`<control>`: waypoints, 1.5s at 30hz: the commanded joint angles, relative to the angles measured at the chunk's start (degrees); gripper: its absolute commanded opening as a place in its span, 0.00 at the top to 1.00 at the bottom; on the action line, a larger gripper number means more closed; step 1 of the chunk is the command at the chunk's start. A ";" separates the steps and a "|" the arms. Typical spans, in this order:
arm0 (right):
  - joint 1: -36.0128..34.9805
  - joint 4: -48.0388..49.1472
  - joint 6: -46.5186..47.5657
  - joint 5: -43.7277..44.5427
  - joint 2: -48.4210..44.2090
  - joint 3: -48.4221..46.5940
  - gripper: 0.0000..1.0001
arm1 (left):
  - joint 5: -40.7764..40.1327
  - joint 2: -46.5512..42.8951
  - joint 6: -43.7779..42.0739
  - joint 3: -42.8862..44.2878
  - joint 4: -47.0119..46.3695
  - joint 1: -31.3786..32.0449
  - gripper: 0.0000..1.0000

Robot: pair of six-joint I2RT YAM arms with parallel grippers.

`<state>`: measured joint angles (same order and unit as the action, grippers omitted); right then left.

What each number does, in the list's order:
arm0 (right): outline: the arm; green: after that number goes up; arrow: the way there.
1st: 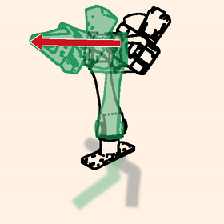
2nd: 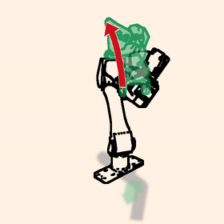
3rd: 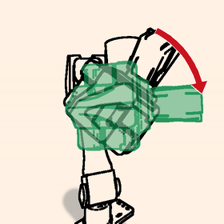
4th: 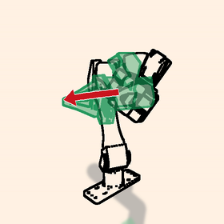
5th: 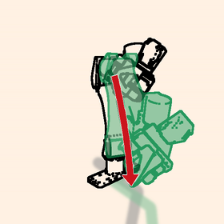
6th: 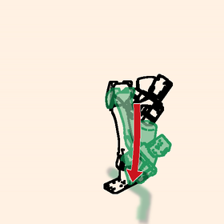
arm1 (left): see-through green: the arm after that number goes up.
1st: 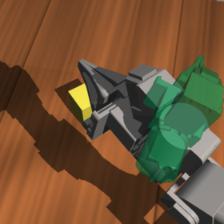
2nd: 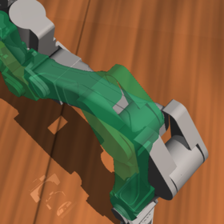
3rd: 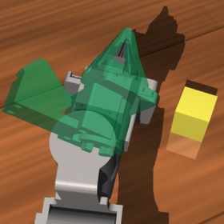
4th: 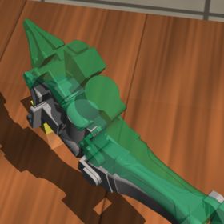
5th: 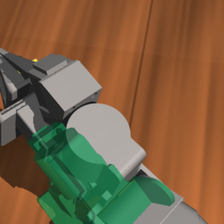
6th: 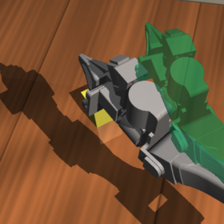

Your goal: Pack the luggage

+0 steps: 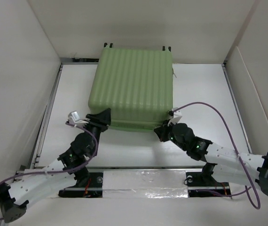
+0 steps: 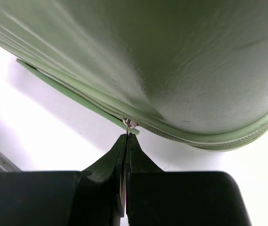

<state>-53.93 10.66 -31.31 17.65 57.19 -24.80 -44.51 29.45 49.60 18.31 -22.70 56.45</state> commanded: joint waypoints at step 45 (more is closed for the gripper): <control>-6.96 5.16 4.25 -0.60 10.39 -9.48 1.00 | 38.11 38.57 8.75 8.51 -12.89 -20.78 0.52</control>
<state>-56.69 12.27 -26.50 20.53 66.63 -31.03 -16.93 66.13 56.73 29.17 -30.70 26.61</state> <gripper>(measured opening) 0.011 0.479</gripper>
